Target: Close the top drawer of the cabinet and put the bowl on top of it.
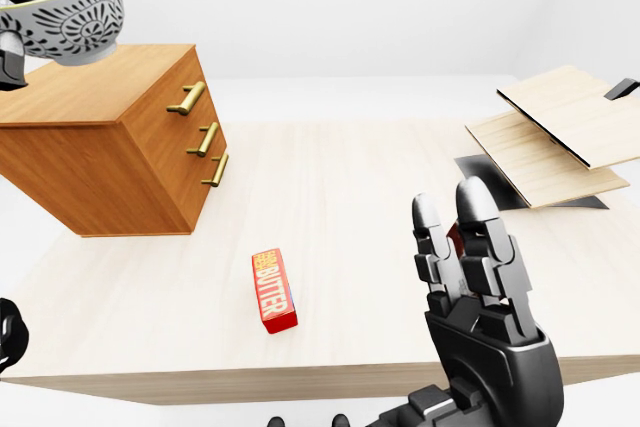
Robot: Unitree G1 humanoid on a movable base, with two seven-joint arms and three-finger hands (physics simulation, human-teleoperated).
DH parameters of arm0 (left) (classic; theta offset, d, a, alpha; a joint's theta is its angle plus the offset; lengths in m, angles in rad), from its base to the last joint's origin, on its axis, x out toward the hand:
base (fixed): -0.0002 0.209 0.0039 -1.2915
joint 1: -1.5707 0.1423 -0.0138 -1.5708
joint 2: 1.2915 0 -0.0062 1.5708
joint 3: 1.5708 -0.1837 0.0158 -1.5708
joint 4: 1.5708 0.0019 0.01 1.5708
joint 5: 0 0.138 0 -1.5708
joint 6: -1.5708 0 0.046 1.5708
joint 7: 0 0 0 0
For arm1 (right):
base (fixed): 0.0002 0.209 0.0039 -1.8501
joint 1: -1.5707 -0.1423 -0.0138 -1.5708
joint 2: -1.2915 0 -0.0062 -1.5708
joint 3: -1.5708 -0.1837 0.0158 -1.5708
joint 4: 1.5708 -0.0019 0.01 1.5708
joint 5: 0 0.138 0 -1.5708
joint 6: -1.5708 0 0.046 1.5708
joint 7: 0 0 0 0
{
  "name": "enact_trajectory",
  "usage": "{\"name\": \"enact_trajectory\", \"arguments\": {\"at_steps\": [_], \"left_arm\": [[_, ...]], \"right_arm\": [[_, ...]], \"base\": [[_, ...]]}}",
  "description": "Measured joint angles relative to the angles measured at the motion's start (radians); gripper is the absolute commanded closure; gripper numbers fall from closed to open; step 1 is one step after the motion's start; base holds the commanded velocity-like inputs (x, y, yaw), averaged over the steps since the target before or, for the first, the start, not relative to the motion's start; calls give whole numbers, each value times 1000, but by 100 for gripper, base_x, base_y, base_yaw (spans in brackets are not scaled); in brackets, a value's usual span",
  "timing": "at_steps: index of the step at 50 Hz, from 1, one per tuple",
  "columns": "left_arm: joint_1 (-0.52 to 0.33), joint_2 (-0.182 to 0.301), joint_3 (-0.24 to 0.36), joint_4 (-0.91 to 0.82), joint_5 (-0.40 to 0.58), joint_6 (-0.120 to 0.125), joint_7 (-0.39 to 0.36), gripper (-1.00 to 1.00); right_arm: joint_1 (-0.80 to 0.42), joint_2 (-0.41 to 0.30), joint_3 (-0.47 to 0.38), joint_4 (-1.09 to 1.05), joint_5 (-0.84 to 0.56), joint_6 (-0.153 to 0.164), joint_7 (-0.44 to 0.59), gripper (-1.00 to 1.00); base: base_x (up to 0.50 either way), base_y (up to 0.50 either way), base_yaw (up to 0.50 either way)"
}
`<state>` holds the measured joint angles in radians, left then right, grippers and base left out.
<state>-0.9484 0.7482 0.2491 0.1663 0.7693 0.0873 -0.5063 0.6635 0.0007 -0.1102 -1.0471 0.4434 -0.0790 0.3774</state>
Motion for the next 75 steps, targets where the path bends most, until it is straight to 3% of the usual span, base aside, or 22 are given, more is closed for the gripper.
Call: {"name": "enact_trajectory", "arguments": {"at_steps": [31,51,75], "left_arm": [[-15,21,-4,201,-81,0,151,100],[-13,3,-21,381,-131,0,278,100],[-76,-20,-42,538,-157,0,401,100]], "right_arm": [[15,12,9,0,-11,-8,17,-100],[14,16,14,0,-19,-8,17,-100],[5,36,12,0,-33,8,34,-100]], "base": [[0,0,0],[0,0,0],[0,0,0]]}}
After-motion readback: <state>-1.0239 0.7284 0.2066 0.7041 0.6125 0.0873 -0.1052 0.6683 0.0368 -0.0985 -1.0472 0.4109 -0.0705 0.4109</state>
